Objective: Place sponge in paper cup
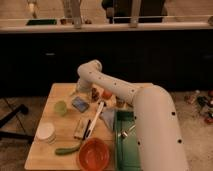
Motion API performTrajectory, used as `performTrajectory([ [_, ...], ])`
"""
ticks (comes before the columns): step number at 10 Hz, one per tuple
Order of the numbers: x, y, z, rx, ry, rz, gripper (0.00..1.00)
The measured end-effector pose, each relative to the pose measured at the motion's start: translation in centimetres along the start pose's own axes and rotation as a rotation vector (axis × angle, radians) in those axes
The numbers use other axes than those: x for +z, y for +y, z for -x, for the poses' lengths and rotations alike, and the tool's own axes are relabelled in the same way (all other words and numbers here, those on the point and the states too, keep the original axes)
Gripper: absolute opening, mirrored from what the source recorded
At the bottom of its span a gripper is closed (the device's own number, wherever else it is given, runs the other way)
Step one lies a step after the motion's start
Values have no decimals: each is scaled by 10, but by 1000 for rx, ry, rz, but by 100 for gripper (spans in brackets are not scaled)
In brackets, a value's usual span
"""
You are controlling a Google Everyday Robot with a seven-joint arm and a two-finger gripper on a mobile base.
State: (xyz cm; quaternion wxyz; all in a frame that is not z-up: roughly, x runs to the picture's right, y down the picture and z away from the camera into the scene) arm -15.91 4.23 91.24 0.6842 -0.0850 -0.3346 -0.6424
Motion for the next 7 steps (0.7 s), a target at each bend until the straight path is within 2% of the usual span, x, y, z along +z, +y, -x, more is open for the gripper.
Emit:
performTrajectory([
  [5, 22, -7, -3, -39, -64, 27, 80],
  [7, 37, -7, 2, -64, -89, 42, 80],
])
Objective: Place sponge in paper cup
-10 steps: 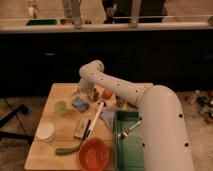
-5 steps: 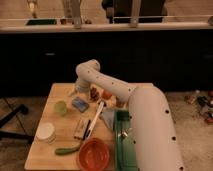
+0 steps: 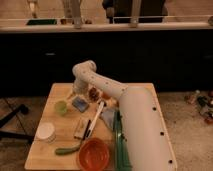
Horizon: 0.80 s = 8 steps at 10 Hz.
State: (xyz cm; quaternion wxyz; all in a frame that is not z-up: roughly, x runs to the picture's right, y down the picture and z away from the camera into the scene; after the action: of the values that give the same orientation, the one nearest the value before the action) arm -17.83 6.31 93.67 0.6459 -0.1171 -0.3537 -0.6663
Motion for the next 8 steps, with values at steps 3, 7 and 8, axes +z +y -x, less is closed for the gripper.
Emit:
performTrajectory([
  [3, 16, 3, 12, -22, -24, 19, 80],
  [7, 31, 2, 29, -33, -41, 88, 80],
  [8, 32, 2, 31, -29, -44, 99, 80],
])
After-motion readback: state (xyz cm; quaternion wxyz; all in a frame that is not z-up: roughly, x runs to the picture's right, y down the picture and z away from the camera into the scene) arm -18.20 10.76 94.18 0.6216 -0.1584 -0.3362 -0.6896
